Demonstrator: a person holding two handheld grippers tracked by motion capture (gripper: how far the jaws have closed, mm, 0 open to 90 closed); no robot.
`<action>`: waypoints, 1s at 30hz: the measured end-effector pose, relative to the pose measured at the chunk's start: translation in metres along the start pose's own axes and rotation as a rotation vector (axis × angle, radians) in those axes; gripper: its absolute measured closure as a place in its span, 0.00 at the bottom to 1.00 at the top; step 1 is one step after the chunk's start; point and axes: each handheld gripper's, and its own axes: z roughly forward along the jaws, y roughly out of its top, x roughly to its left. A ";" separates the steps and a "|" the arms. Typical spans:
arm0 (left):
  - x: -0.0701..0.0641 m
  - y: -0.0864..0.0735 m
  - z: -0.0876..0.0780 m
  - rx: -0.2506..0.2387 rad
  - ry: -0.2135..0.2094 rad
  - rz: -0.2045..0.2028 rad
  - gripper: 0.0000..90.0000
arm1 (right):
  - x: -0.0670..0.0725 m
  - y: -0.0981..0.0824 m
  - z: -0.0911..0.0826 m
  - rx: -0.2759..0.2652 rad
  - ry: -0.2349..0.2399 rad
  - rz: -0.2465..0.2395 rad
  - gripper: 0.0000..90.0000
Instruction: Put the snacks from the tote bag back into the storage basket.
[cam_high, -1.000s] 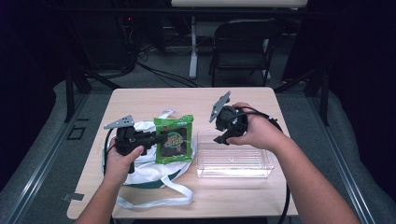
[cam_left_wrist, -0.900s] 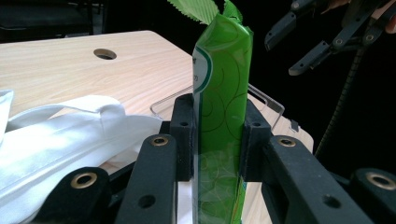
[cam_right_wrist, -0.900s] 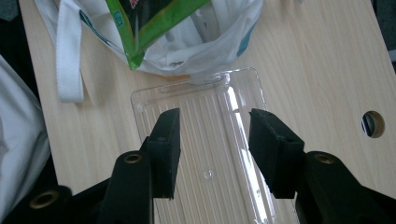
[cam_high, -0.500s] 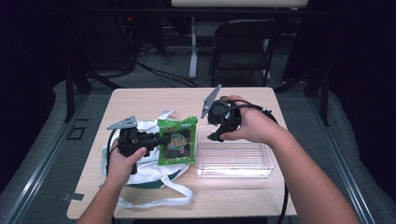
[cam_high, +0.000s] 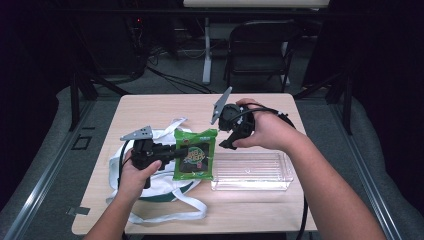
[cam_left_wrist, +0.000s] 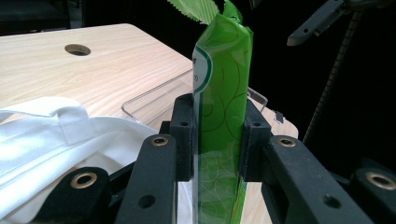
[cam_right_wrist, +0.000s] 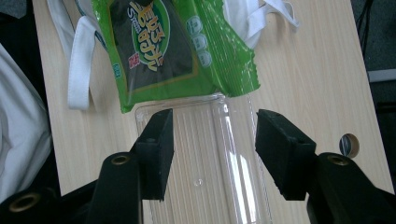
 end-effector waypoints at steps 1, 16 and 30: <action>-0.001 0.000 0.001 -0.001 0.000 0.001 0.81 | 0.000 0.001 -0.001 0.011 -0.002 -0.010 0.52; -0.010 0.000 0.010 0.017 -0.035 0.024 0.81 | 0.010 0.022 0.000 0.005 0.015 -0.069 0.48; -0.017 0.000 0.016 0.025 -0.050 0.052 0.81 | 0.015 0.033 0.016 0.057 0.056 -0.104 0.50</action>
